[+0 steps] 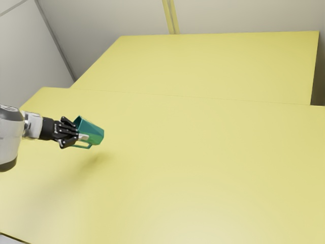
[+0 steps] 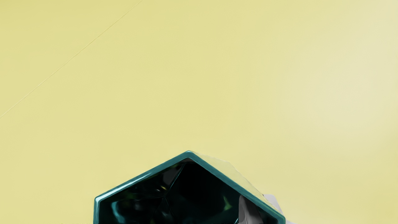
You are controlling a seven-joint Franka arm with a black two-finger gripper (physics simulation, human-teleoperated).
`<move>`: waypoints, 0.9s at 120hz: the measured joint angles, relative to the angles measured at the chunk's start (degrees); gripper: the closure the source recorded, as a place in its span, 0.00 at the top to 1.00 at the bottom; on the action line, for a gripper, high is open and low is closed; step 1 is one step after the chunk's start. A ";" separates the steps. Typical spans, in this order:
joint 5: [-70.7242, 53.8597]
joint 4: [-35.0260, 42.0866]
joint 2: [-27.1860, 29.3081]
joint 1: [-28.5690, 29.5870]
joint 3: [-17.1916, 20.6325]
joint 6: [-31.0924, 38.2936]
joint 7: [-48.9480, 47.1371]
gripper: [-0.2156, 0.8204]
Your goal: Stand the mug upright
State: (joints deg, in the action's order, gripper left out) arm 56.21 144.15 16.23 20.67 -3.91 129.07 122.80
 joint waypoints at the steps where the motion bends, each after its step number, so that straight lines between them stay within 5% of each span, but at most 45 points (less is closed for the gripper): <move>1: -1.53 -0.01 0.25 -0.35 0.01 0.26 -0.87 0.03; 17: -26.36 -0.48 4.56 -4.06 2.72 -0.08 -18.27 0.03; 39: -42.72 0.27 7.00 -5.05 5.93 -1.86 -41.01 0.03; 72: -55.15 1.49 3.92 -7.29 8.20 -0.31 -67.58 0.03; 108: -58.50 1.05 -1.09 -8.05 8.30 5.97 -86.12 0.03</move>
State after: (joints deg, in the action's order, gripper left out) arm -2.29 145.19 15.13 12.62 4.39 135.03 36.69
